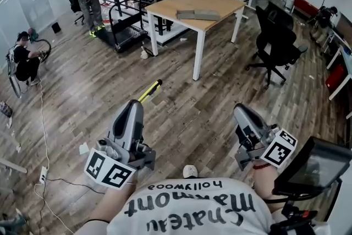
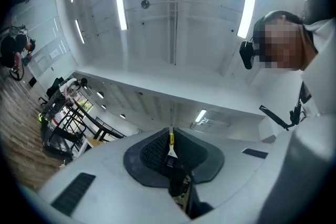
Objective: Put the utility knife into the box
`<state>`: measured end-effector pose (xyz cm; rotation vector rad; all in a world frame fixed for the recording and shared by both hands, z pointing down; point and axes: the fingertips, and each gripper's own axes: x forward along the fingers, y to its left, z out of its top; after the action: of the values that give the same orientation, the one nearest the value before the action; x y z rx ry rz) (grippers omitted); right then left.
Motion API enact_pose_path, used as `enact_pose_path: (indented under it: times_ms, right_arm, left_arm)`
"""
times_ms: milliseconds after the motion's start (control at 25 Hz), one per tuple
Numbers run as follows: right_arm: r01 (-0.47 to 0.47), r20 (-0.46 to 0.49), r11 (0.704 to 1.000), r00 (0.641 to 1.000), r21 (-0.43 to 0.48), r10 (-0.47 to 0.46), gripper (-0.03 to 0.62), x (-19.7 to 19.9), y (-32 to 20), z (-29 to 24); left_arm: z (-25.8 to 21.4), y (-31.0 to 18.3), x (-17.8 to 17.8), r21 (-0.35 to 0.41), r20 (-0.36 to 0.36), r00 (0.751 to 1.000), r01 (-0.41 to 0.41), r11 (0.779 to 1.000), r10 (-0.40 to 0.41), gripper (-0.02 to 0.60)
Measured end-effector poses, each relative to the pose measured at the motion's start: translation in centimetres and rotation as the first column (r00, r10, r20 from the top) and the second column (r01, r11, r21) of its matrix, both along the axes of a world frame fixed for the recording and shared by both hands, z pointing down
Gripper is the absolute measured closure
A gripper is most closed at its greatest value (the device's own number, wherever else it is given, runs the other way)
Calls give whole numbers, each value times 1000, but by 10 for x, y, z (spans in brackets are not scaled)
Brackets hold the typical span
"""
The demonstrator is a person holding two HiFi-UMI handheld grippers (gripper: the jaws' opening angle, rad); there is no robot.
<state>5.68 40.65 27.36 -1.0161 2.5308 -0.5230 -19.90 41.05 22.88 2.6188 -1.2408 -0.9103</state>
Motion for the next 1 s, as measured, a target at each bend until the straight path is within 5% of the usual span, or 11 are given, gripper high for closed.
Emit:
enact_pose_path:
  times_ms: [560,1000]
  right_arm:
    - [62,17,997,998,-52,-61,545,40,-127,4]
    - [101,57,993,994,-55,-98,545,53,-164,10]
  left_arm:
    - [-6,-115,44,-14,27,998,55,998,-54,557]
    - [-4,-142,51,-29,31,996,89,996,-88,557]
